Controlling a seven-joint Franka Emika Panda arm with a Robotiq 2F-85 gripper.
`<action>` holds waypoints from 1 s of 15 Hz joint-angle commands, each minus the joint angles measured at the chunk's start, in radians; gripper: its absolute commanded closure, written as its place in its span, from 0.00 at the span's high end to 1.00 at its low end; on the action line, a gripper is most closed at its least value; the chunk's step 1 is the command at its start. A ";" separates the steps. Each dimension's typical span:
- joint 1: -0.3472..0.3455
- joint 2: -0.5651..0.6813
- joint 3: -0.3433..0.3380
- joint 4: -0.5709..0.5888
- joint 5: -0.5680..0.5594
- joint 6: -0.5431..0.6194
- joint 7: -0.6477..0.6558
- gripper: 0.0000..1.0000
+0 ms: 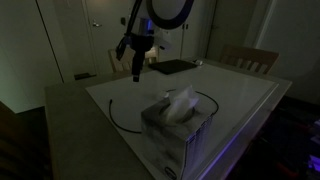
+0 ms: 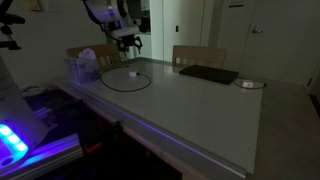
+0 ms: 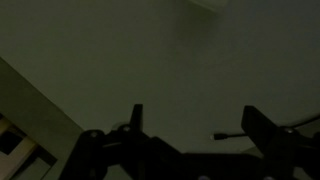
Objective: Coil up the phone charger
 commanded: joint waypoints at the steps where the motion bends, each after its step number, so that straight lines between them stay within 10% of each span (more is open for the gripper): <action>1: 0.111 0.101 -0.057 0.168 -0.020 -0.103 0.240 1.00; 10: 0.170 0.182 -0.046 0.302 0.002 -0.195 0.397 1.00; 15: 0.247 0.193 -0.129 0.268 0.003 -0.080 0.753 1.00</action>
